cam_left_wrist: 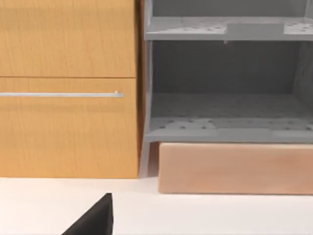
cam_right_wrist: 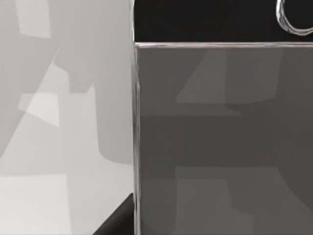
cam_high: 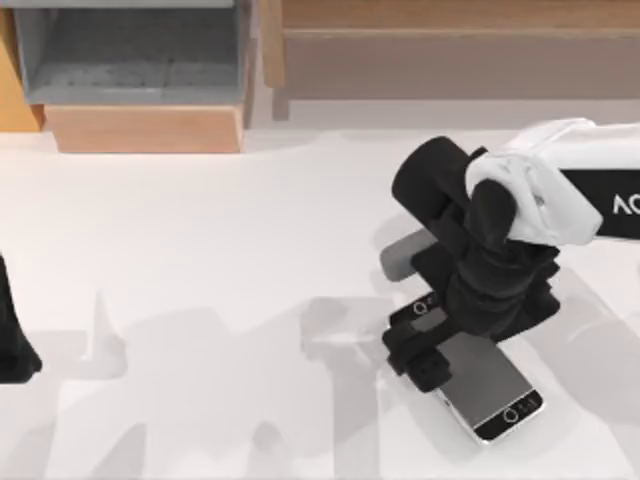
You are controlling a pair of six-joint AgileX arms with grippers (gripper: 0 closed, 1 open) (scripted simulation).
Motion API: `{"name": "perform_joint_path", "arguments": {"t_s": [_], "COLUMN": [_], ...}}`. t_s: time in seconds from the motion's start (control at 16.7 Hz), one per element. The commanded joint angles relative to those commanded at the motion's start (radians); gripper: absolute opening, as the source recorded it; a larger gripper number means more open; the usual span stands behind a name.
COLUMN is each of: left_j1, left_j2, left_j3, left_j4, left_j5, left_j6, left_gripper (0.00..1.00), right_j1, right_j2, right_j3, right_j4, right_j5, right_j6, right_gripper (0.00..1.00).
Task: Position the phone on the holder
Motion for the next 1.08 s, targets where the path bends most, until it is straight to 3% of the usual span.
{"name": "perform_joint_path", "arguments": {"t_s": [0.24, 0.48, 1.08], "left_j1": [0.0, 0.0, 0.0], "left_j2": [0.0, 0.0, 0.0], "left_j3": [0.0, 0.0, 0.0], "left_j4": [0.0, 0.0, 0.0], "left_j5": [0.0, 0.0, 0.0], "left_j6": [0.0, 0.0, 0.0], "left_gripper": [1.0, 1.0, 1.0], "right_j1": [-0.015, -0.122, -0.655], "right_j2": [-0.018, -0.132, -0.564], "right_j3": [0.015, 0.024, -0.206], "right_j4": [0.006, 0.041, 0.267], "right_j5": [-0.001, -0.01, -0.099], "right_j6": [0.0, -0.012, -0.089], "right_gripper": [0.0, 0.0, 0.0]}}
